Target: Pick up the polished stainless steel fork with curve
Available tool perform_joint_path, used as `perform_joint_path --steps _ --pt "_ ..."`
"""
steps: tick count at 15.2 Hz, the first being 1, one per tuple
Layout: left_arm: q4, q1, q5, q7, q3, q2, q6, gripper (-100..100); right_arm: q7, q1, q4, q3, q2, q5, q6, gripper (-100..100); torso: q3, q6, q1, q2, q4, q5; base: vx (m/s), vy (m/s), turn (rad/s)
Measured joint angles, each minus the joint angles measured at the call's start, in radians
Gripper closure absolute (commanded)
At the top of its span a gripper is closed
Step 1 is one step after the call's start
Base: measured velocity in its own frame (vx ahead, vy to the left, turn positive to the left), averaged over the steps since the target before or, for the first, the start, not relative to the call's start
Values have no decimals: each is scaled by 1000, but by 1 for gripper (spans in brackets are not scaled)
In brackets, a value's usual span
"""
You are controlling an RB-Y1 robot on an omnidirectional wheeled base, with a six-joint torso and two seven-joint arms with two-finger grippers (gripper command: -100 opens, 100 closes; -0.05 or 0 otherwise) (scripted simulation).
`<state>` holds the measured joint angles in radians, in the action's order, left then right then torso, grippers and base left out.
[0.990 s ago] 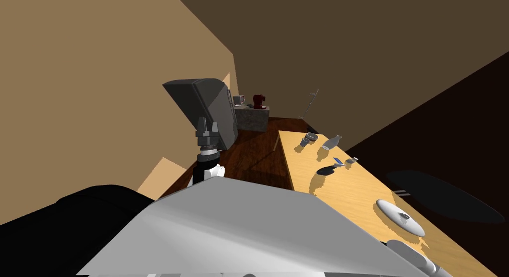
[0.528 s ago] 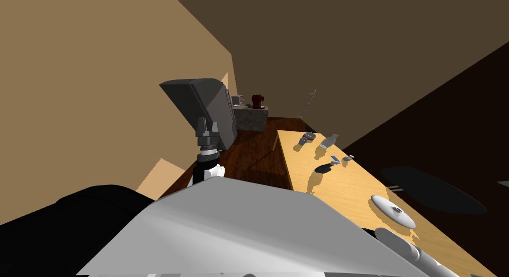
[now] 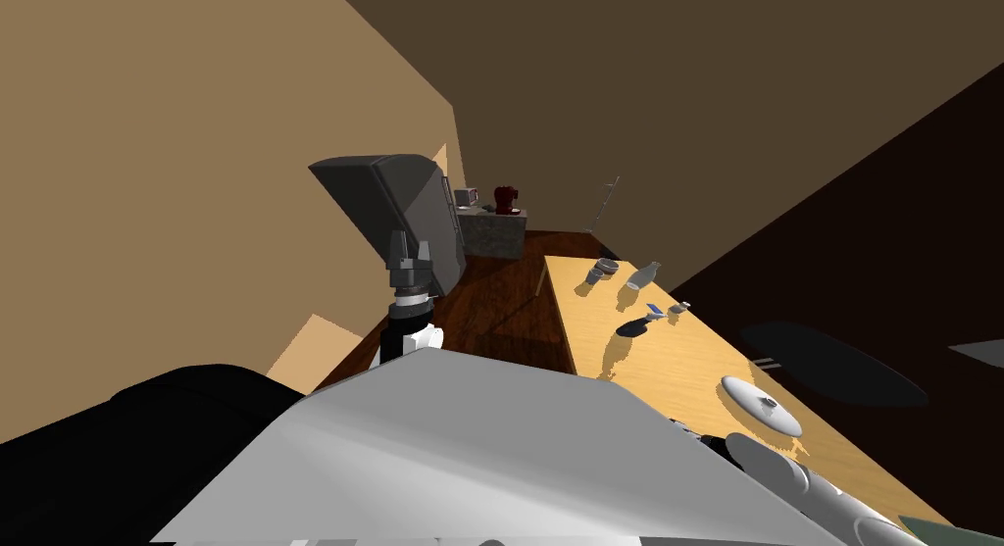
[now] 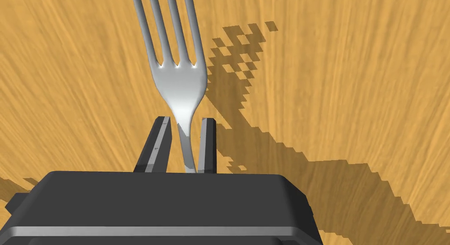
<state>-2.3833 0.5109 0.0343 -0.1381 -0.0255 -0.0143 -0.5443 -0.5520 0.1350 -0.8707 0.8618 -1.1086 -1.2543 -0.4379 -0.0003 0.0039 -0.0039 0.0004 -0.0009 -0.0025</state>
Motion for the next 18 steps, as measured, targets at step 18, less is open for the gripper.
perform_joint_path --steps 18 --pt "0 0 0 0 0 0 0 0 172 -158 -142 383 -128 124 110 100 0 2 0 1 -1 0 -14 -9 -28"
